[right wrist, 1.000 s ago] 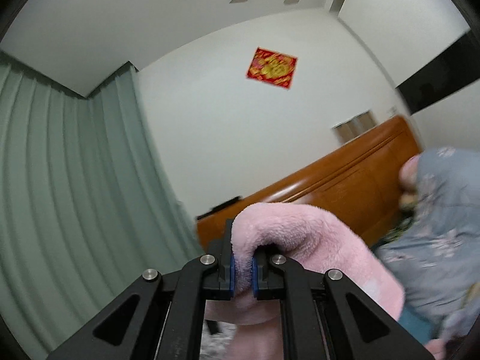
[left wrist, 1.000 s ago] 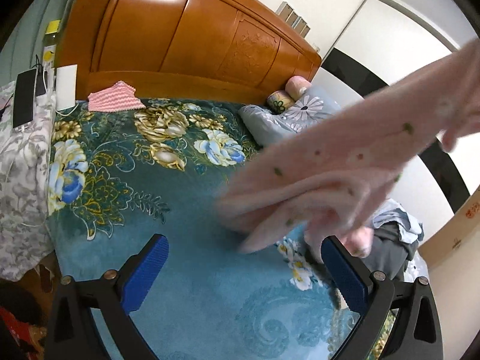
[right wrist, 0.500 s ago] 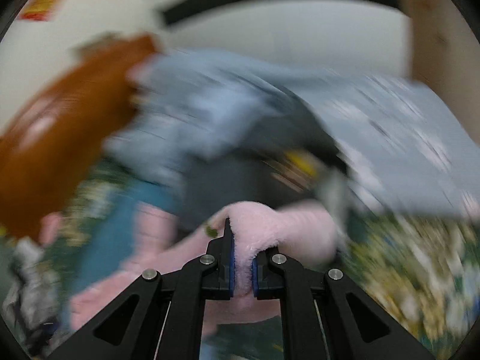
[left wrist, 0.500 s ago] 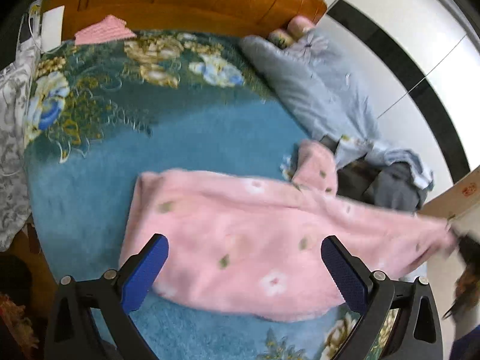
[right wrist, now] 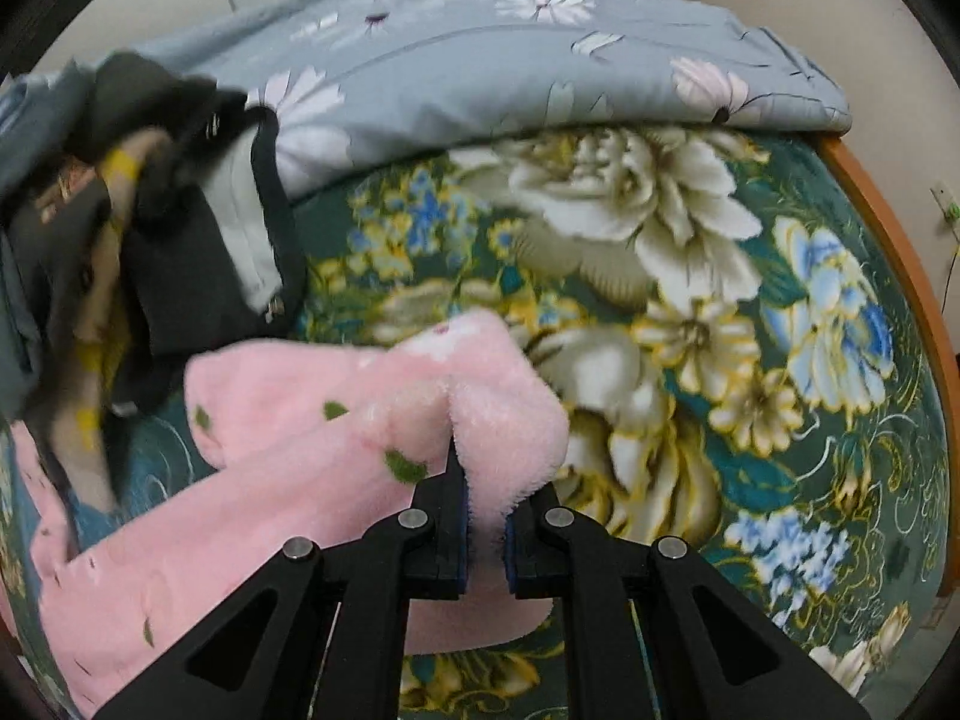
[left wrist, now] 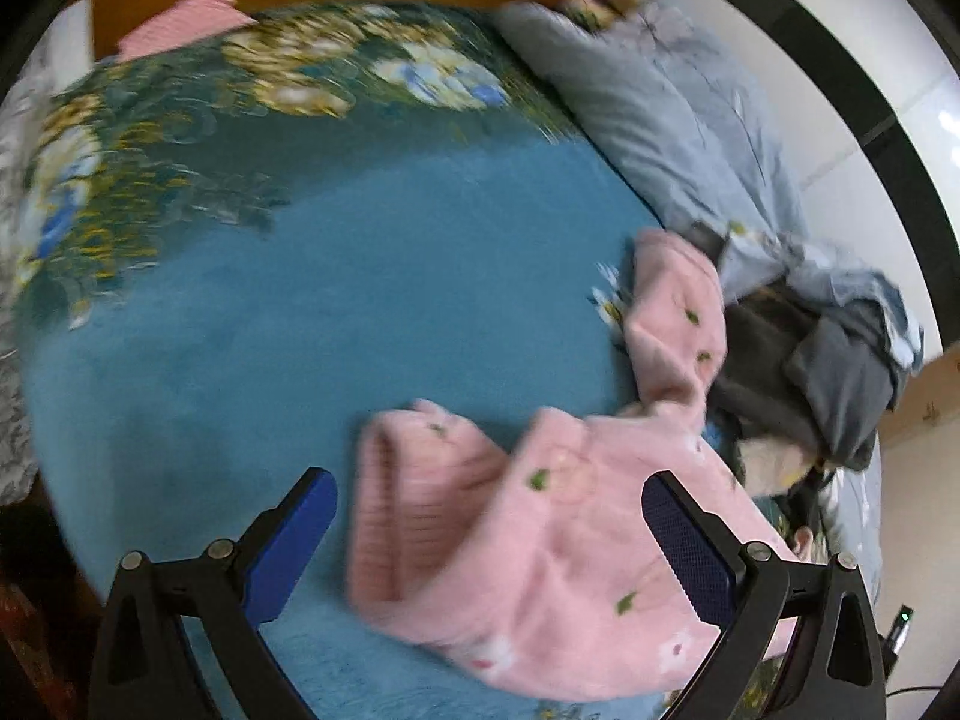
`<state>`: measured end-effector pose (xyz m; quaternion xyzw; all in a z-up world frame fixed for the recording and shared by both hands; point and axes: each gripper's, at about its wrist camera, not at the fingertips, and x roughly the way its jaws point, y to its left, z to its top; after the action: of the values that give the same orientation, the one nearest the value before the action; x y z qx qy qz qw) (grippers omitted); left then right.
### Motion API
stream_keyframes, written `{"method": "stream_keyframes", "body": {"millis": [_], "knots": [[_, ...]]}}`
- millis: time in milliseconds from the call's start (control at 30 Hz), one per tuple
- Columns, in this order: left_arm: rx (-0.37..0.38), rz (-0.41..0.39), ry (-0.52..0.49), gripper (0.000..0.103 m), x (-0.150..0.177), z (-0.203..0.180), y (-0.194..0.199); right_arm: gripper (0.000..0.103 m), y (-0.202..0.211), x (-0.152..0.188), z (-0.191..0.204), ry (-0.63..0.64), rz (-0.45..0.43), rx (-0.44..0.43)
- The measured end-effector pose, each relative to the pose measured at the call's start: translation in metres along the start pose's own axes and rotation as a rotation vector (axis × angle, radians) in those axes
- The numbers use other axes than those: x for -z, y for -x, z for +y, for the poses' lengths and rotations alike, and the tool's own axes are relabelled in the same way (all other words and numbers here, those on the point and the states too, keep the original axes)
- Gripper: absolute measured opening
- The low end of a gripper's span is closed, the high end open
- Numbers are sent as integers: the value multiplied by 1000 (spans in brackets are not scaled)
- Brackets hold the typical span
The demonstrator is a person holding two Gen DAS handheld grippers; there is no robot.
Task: Fold clothes
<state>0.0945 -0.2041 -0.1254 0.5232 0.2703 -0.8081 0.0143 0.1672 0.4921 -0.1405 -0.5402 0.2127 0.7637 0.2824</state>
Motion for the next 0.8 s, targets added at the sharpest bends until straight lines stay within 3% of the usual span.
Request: {"method": "stream_keyframes", "body": {"millis": [100,200,300,333,433,467,533,600,667,733,800], "knots": [[-17,69,-44,103,-2,-17,-28,10,-1,0,7,30,-4,-1],[-25,104,-74,102,-6,-31,-46,19,13,-11,7,42,-18,-45],[2,126,-49,100,-10,-36,-58,46,29,-22,3,24,-48,-72],[15,134,-29,94,-10,-36,-61,62,36,-25,1,11,-73,-76],[25,141,-2,72,-8,-36,-67,66,56,-33,1,-43,-146,-85],[19,139,-3,56,-7,-37,-68,66,57,-35,11,-44,-139,-130],[9,135,-5,34,-6,-39,-69,66,60,-38,33,-45,-125,-221],[-1,130,-6,29,-4,-41,-70,66,62,-36,60,-12,-106,-307],[18,104,-6,17,-2,-41,-62,66,57,-25,115,99,-62,-411],[40,74,-7,8,0,-41,-50,66,43,-4,182,234,32,-521],[55,46,-14,7,2,-41,-37,66,27,24,247,355,130,-617]]}}
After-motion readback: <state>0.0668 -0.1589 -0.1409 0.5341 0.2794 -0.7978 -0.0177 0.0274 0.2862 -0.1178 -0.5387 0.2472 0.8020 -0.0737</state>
